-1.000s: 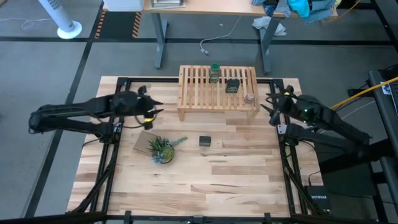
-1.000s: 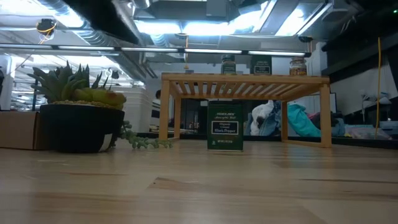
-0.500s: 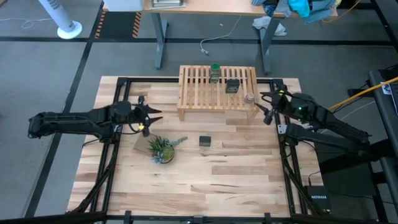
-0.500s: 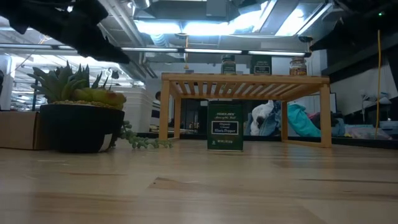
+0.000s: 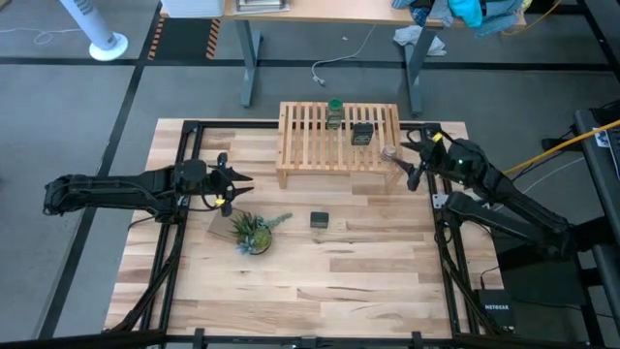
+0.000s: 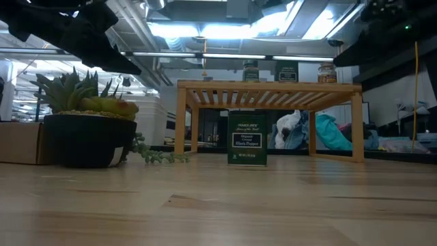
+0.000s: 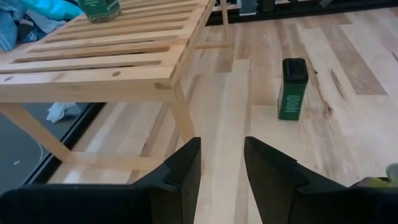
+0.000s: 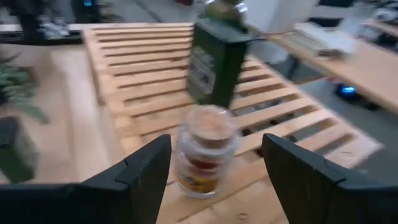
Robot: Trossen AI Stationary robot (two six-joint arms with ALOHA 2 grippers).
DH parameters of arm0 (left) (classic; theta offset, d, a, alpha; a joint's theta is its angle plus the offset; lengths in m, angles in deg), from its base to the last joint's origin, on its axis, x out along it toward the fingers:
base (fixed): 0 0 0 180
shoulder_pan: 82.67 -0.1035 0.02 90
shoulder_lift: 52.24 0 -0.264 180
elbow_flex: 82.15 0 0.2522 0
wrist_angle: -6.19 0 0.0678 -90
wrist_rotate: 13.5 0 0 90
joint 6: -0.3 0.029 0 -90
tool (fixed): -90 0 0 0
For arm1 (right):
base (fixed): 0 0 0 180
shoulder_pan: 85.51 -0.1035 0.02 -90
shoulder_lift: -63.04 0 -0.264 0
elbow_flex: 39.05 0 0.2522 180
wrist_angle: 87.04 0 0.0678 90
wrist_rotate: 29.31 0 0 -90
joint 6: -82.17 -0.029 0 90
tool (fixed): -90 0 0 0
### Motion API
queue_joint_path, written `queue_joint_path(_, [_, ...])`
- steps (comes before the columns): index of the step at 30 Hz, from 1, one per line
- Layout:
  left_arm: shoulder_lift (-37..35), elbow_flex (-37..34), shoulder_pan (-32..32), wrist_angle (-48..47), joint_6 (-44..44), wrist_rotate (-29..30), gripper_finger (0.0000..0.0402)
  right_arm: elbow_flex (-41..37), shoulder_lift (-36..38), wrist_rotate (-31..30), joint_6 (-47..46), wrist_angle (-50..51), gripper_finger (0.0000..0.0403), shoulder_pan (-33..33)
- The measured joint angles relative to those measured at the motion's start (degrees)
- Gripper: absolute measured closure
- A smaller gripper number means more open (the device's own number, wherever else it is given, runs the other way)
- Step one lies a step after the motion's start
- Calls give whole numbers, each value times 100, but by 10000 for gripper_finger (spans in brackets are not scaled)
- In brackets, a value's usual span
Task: Shelf spices
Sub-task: Remove the brown seasoning bottle from the shelf
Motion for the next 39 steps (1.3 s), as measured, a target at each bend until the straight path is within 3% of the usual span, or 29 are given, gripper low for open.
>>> queue_joint_path(9, [2,0,0,-9,-12,0,286,2,-580,886,-185,-280,146,538])
queue_joint_path(20, [2,0,0,-51,-117,-9,286,-158,-1538,1101,-119,-1207,146,598])
queue_joint_path(39, [4,0,0,-59,-157,-9,286,-158,-1564,1131,-115,-1191,146,596])
